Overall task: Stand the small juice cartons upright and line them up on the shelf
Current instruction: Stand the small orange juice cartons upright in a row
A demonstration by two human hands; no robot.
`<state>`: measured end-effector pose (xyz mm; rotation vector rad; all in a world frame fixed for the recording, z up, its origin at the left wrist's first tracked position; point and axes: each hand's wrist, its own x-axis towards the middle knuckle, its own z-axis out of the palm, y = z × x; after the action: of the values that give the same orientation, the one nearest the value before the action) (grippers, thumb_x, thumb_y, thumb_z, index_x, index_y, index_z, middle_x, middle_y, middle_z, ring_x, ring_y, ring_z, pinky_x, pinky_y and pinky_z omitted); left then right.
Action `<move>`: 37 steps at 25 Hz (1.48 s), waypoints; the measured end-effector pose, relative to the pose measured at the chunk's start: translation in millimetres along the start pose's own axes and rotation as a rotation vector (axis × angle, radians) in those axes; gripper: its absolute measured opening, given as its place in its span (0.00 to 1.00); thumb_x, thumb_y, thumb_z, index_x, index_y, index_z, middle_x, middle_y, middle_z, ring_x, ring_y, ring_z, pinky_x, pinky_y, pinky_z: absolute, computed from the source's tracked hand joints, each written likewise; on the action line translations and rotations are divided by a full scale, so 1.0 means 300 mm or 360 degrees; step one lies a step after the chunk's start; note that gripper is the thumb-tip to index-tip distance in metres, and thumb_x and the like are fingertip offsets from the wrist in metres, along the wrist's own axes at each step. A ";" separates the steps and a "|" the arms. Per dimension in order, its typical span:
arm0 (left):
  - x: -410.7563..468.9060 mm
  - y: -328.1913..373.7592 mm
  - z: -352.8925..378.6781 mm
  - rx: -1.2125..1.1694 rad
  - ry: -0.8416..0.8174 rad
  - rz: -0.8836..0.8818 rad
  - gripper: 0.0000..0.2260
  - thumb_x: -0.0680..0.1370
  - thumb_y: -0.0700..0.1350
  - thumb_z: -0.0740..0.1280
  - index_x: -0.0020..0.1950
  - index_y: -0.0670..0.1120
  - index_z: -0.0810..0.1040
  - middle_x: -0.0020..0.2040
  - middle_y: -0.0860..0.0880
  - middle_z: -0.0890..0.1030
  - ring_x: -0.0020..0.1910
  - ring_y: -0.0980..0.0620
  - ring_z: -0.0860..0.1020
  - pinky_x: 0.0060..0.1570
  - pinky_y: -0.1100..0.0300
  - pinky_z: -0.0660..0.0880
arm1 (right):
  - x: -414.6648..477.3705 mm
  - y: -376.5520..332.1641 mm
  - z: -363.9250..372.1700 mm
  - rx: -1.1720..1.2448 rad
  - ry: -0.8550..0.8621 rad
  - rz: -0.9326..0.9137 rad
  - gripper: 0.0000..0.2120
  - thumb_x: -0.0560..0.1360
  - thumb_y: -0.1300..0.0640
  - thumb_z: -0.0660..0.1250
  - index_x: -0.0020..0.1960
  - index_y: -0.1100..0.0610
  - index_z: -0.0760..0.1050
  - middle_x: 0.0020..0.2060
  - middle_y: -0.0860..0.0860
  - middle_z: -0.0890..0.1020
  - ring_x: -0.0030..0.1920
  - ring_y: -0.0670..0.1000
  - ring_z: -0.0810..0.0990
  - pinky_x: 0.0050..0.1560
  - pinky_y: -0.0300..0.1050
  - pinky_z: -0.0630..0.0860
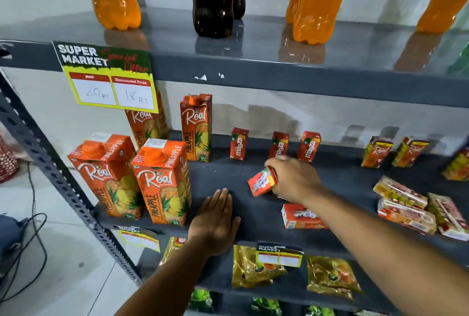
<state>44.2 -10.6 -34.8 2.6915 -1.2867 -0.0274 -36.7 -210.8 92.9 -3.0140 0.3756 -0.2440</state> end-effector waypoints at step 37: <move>-0.003 0.004 0.000 0.0076 0.0047 -0.0010 0.31 0.80 0.60 0.43 0.77 0.42 0.44 0.79 0.45 0.46 0.77 0.49 0.42 0.71 0.56 0.38 | -0.054 0.347 -0.055 0.0259 -0.0999 0.0461 0.23 0.72 0.51 0.72 0.65 0.55 0.72 0.59 0.52 0.80 0.56 0.51 0.78 0.55 0.47 0.74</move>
<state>42.7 -10.8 -34.5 2.7251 -1.2864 0.0428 -79.5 -308.5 94.9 -2.6384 0.6662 0.6396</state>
